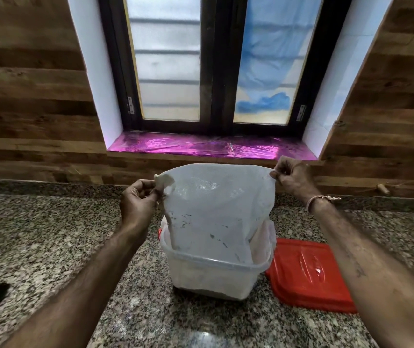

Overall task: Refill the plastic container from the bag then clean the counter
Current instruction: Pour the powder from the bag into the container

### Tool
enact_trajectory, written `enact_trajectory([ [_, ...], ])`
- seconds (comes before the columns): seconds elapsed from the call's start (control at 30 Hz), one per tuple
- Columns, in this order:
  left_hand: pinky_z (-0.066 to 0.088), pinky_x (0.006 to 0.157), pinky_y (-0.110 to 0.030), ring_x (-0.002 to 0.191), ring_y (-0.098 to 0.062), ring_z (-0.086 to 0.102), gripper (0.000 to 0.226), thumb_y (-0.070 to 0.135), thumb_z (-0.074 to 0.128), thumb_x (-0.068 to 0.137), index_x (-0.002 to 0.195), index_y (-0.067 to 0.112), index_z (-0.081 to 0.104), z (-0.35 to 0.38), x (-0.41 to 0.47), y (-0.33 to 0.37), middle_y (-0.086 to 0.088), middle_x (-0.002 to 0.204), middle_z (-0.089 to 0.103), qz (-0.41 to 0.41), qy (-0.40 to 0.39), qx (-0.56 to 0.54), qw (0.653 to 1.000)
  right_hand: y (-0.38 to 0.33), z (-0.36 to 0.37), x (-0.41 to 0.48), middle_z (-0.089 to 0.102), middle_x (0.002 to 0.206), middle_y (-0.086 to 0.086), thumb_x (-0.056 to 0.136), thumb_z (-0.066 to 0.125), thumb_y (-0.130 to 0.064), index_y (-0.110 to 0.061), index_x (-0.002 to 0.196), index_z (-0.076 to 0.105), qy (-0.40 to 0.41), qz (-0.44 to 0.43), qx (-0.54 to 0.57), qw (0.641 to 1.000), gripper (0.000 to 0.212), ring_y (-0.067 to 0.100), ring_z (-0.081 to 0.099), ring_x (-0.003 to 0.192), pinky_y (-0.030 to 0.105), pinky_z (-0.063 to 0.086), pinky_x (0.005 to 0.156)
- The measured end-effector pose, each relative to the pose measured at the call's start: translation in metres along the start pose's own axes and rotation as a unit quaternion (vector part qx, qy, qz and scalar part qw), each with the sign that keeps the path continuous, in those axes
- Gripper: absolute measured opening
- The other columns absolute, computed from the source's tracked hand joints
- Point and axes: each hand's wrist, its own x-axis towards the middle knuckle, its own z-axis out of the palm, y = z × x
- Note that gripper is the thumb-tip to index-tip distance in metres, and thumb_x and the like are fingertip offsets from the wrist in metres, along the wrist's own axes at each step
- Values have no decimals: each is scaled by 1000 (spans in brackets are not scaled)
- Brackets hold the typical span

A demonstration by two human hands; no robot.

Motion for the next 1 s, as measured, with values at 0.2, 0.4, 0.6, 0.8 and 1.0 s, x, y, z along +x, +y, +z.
enact_trajectory([
  [0.2,58,68,-44,80,-19,65,7,24,69,95,94,18,68,6,-6,1,-10,94,73,38,1,50,998,-2,-3,-10,56,59,-6,83,78,-6,-11,70,62,-4,0,1,1000,22,6,45,53,13,38,49],
  [0.4,57,60,-46,77,-19,62,6,22,61,99,94,21,59,17,-5,11,-1,90,70,89,22,119,989,0,-2,-19,60,63,-1,83,78,-5,-3,73,63,2,6,-1,1000,18,-3,50,49,5,39,46],
  [0.6,50,65,-38,80,-20,60,4,16,54,102,105,14,56,27,-13,5,-8,97,69,31,38,60,997,0,-1,-18,70,75,-5,86,76,-23,-22,79,67,-35,16,-25,999,11,9,60,68,32,52,65],
  [0.8,50,60,-38,78,-21,61,8,10,57,100,105,17,56,30,-16,1,-10,98,71,25,50,48,997,-33,15,-17,75,89,-13,84,78,-33,-30,87,75,-121,-40,32,991,5,11,70,94,38,57,86],
  [1.0,60,73,-51,86,-26,68,7,14,59,100,106,16,61,28,-22,5,-10,101,72,38,53,61,996,-57,30,-5,74,79,-5,80,84,-19,-32,74,70,-133,-86,17,987,20,18,73,82,46,61,80],
])
